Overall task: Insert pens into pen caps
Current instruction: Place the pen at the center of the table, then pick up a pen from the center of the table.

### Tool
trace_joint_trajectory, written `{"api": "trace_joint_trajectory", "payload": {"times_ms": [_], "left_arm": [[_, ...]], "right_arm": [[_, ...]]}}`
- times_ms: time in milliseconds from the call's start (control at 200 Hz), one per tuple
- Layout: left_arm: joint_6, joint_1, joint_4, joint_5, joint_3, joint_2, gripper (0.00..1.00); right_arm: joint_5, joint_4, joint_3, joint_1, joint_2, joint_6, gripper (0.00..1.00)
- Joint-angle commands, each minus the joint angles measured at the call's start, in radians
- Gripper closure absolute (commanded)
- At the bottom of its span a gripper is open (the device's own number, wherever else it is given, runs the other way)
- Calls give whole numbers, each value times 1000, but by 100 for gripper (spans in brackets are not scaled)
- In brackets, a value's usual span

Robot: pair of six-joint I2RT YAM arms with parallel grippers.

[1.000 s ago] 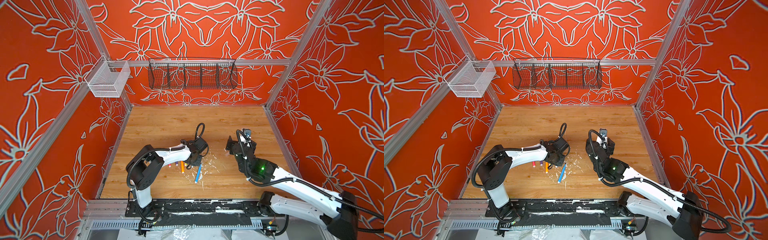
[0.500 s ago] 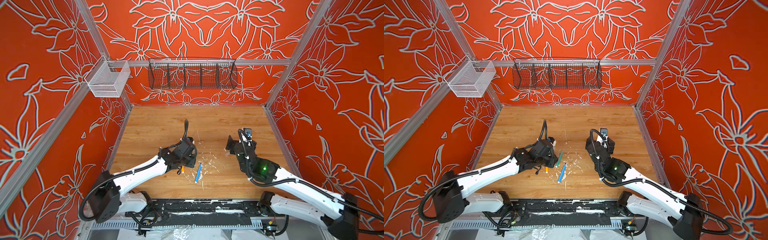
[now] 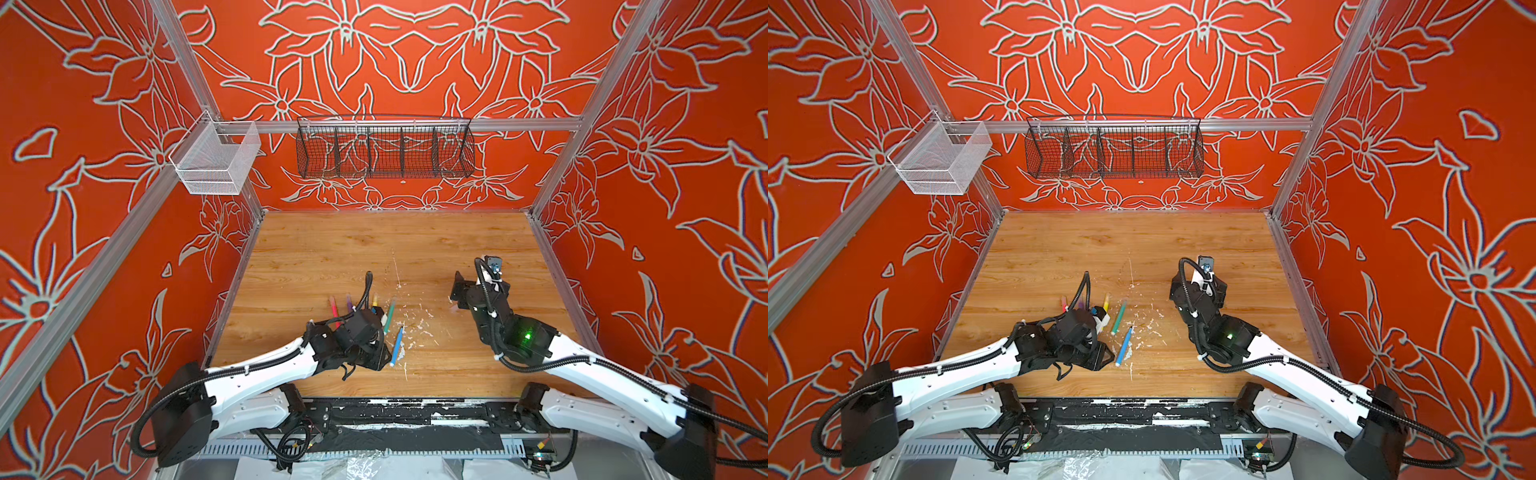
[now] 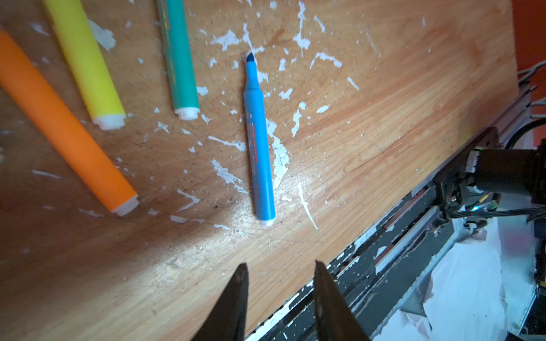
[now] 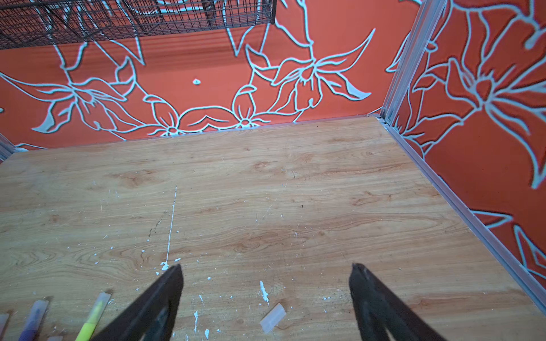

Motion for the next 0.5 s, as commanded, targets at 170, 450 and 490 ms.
{"api": "trace_joint_trajectory", "payload": {"times_ms": [170, 450, 490], "left_arm": [[-2, -52, 16, -33, 117, 217, 66], [27, -53, -46, -111, 201, 318, 66], [28, -54, -46, -113, 202, 332, 66]], "right_arm": [[-11, -9, 35, -4, -2, -1, 10], [-21, -8, 35, -4, -4, 1, 12], [-25, -9, 35, -3, -2, 2, 12]]}}
